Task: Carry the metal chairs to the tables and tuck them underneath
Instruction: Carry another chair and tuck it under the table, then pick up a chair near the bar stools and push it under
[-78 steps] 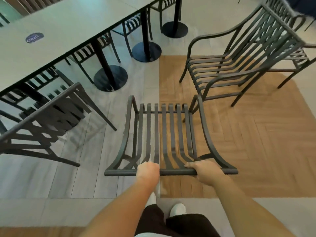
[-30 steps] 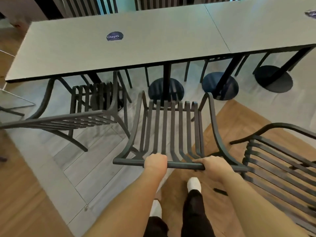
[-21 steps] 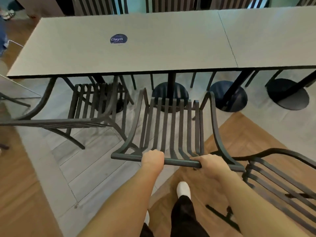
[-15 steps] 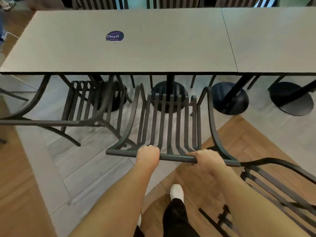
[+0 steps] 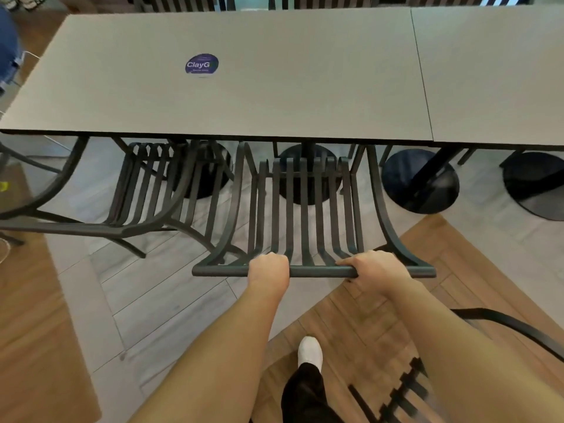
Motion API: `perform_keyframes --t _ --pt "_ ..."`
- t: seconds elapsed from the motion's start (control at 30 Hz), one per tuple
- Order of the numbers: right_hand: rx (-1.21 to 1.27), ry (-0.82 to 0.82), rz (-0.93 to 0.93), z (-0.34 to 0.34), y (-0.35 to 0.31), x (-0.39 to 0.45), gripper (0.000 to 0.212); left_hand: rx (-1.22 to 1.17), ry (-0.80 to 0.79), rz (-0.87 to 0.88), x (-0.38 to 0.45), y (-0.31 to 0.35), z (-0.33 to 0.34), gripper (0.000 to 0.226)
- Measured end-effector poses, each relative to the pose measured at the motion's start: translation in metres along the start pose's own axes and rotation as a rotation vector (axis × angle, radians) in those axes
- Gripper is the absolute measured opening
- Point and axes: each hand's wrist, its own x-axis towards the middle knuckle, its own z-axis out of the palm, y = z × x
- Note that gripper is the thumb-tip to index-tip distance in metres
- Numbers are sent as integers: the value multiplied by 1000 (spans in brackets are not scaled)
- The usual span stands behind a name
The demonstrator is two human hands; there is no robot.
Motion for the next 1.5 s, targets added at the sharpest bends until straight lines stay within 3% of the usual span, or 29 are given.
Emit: perform_keyframes --t 0.33,0.5,0.67,0.9,1.0,1.17,1.5 --pt "-16 39 -11 -13 7 5 38 -141 -35 17 14 1 -8 25" --pt "10 98 53 -11 -2 -3 60 -250 -62 93 6 -8 -13 39" --pt "307 212 210 -6 -22 -28 69 -250 24 291 -14 -8 -30 43" --pt "459 384 429 7 -63 -93 62 -98 271 576 -62 8 -45 40" --pt "494 320 556 21 -81 -131 56 -5 231 617 -87 20 -44 36" --pt "506 257 714 65 -110 -205 29 163 195 728 -127 45 -23 36" --pt "670 312 1136 176 -125 -356 33 365 39 965 -233 110 37 37"
